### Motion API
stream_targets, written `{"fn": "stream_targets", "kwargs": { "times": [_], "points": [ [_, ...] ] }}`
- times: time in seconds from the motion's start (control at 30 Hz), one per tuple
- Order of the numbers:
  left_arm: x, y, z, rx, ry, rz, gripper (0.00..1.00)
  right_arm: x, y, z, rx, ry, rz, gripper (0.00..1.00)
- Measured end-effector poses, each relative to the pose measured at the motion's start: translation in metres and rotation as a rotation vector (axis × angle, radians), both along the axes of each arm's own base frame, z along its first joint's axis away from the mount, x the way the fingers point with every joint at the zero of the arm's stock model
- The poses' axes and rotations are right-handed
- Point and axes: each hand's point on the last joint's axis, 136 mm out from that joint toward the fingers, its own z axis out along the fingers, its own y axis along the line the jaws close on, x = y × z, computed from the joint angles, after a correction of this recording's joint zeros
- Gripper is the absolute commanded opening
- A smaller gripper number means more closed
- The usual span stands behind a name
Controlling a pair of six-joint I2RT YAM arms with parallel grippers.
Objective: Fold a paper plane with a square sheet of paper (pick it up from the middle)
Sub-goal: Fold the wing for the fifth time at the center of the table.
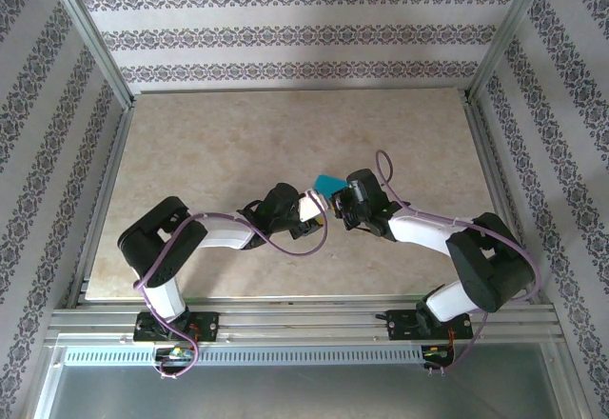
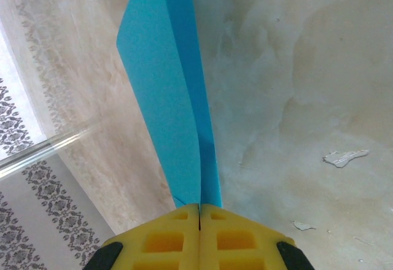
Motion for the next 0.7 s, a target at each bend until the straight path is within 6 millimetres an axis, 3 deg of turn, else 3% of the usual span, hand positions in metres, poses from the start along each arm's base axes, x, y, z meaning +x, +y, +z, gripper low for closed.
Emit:
{"fn": "stream_targets", "kwargs": {
  "times": [0.3,0.47,0.7],
  "points": [
    [0.0061,0.0026,-0.0038,0.033,-0.043,0.007,0.41,-0.0005,0.0014,-0.0007,0.014,0.016,0.006,0.00],
    [0.0068,0.0054,-0.0054,0.042,-0.053,0.015,0.31,-0.0003,0.0008,-0.0007,0.019,0.020,0.007,0.04],
    [0.0047,0.0085,-0.0096,0.052,-0.053,0.017,0.20,0.0017,-0.0046,-0.0017,0.016,0.026,0.003,0.33]
  ]
}}
